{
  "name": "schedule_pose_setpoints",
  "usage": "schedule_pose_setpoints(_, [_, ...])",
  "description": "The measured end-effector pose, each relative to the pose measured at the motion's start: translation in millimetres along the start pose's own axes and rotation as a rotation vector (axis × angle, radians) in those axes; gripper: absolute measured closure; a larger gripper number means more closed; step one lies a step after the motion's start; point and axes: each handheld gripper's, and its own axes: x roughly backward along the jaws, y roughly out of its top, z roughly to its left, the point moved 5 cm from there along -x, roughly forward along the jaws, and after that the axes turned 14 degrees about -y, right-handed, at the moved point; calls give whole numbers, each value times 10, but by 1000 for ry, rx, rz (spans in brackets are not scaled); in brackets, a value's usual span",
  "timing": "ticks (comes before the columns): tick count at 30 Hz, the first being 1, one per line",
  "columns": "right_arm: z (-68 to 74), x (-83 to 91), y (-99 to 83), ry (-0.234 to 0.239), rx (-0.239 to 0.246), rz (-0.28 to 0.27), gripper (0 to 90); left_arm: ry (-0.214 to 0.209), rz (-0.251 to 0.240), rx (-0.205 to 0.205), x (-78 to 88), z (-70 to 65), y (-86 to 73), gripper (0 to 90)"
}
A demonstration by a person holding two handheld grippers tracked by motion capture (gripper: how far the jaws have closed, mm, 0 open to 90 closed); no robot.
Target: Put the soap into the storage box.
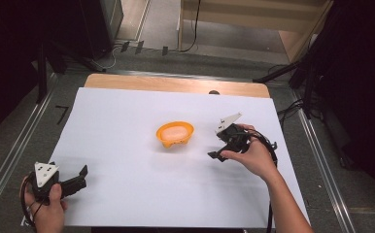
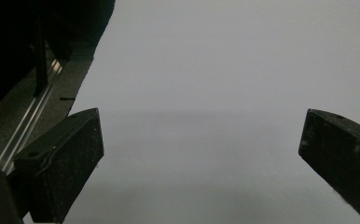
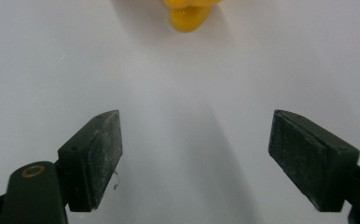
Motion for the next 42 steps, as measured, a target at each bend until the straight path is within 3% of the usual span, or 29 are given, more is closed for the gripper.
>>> schedule_pose_setpoints(10, [55,62,-237,-59,-57,-44,192,0,0,0,-2,-2,0,4])
schedule_pose_setpoints(18, [120,163,-425,-70,-101,-92,168,1,-2,-1,-1,-4,0,4])
schedule_pose_setpoints(25, [137,258,-618,-88,-188,-158,124,0,-1,-2,-2,-5,0,4])
schedule_pose_setpoints(28, [150,310,-712,-121,-214,-194,93,1,-1,-2,-2,-5,0,4])
schedule_pose_setpoints(42, [174,485,-1252,-157,-367,-266,66,5,-7,-3,7,-9,0,4])
